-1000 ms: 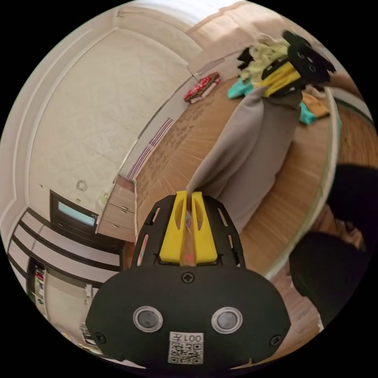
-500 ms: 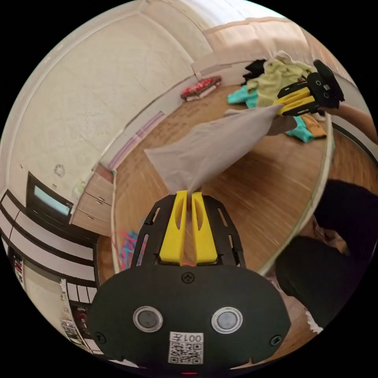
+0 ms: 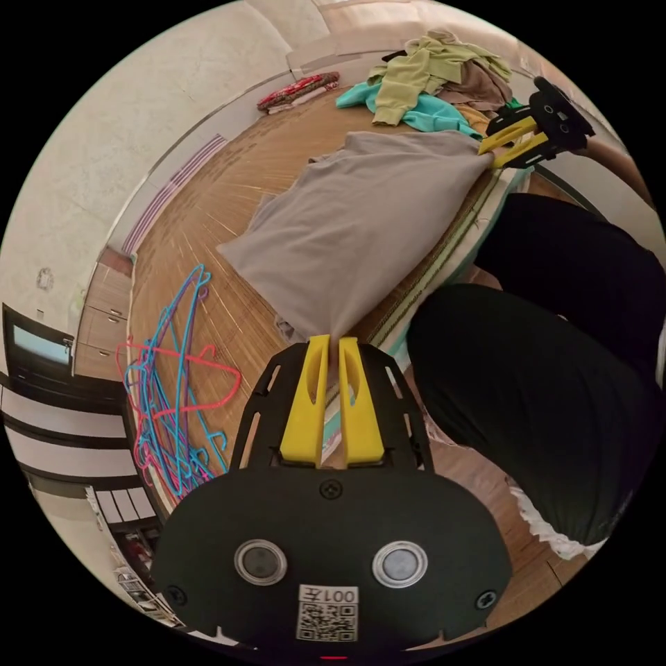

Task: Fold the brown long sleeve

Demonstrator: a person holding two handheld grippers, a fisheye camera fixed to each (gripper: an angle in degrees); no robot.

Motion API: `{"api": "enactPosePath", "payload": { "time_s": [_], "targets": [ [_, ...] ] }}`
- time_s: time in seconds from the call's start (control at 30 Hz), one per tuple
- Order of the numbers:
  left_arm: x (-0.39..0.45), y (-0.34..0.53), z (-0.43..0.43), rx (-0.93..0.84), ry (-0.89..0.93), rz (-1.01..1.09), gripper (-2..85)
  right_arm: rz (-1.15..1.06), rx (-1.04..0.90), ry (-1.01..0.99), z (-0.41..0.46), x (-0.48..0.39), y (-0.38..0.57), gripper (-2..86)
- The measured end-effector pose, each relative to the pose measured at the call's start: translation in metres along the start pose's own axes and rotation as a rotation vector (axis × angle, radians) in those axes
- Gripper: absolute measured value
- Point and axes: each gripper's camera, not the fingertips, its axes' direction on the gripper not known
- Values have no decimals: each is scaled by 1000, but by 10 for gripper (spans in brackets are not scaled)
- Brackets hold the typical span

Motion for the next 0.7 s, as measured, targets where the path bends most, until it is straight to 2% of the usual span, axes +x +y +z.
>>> {"api": "enactPosePath", "payload": {
  "time_s": [0.2,0.33,0.4,0.47,0.57,0.7],
  "targets": [
    [-71,32,-46,43,176,-216,21,260,24,-178,9,69,48,74],
    [-111,37,-64,87,173,-311,35,434,150,-329,30,109,71,93],
    [-126,36,-71,178,197,-359,38,492,143,-397,53,122,77,100],
    [-151,37,-71,258,295,-420,36,563,141,-503,83,137,89,102],
    [-172,35,-58,249,449,-425,15,608,225,-684,108,151,111,61],
    [-171,31,-69,216,385,-344,-5,645,274,-652,111,157,130,26]
  ]
}}
